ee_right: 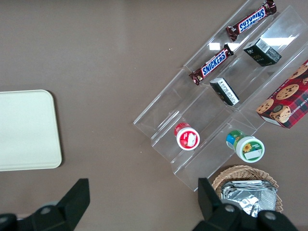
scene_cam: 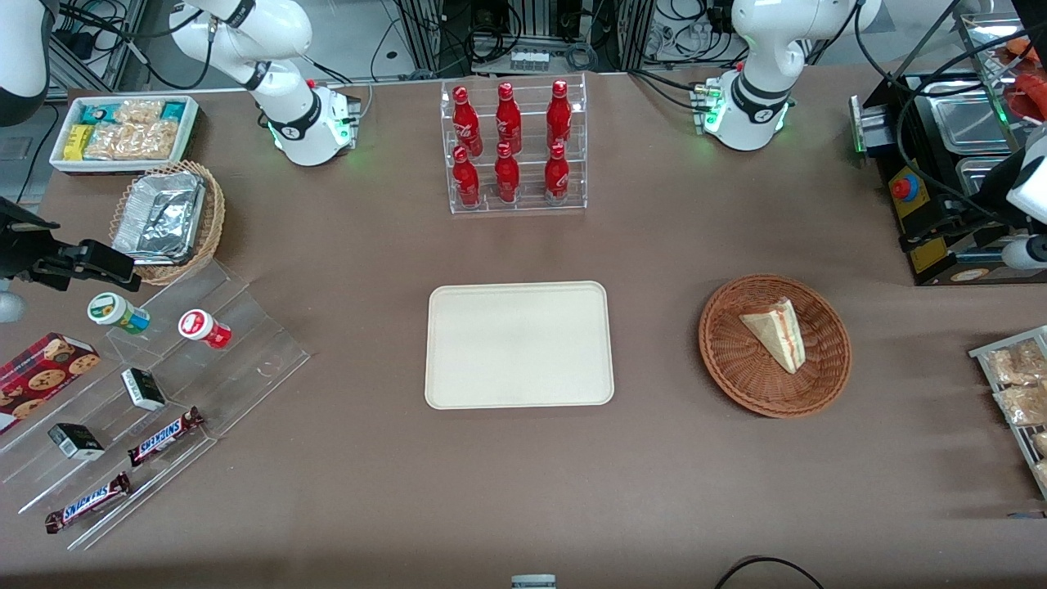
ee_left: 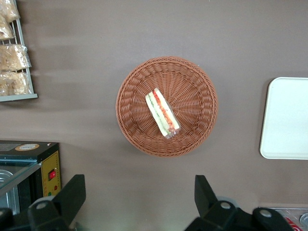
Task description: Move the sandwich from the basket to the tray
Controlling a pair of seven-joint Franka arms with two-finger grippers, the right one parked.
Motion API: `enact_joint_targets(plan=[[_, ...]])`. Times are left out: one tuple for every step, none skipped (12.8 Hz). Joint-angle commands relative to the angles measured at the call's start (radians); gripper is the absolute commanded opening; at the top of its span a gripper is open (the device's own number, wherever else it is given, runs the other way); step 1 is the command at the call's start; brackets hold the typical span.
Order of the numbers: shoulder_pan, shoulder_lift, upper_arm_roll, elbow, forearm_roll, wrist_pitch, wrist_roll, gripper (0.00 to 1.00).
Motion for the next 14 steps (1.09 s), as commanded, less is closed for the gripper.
enact_joint_targets(plan=[[-0.003,-0.011,0.006,-0.045,0.003,0.006,-0.003,1.00],[-0.003,-0.013,0.006,-0.062,0.003,0.006,-0.003,1.00],[-0.003,-0.013,0.006,-0.078,0.003,0.009,-0.003,1.00],[-0.003,-0.010,0.006,-0.093,-0.001,0.021,-0.007,1.00],[-0.003,-0.011,0.006,-0.127,-0.002,0.056,-0.017,1.00],[-0.003,-0.013,0.006,-0.159,-0.002,0.090,-0.030,1.00],[-0.003,-0.011,0.006,-0.176,-0.008,0.109,-0.056,1.00],[-0.003,-0.007,0.006,-0.197,-0.003,0.118,-0.087,1.00],[-0.003,-0.005,0.004,-0.225,-0.003,0.144,-0.130,1.00],[-0.005,-0.003,0.001,-0.253,-0.003,0.177,-0.167,1.00],[-0.006,0.001,0.000,-0.282,-0.003,0.208,-0.217,1.00],[-0.006,0.004,-0.008,-0.312,-0.002,0.249,-0.243,1.00],[-0.008,0.003,-0.011,-0.349,-0.002,0.297,-0.259,1.00],[-0.011,0.010,-0.016,-0.368,-0.002,0.325,-0.282,1.00]])
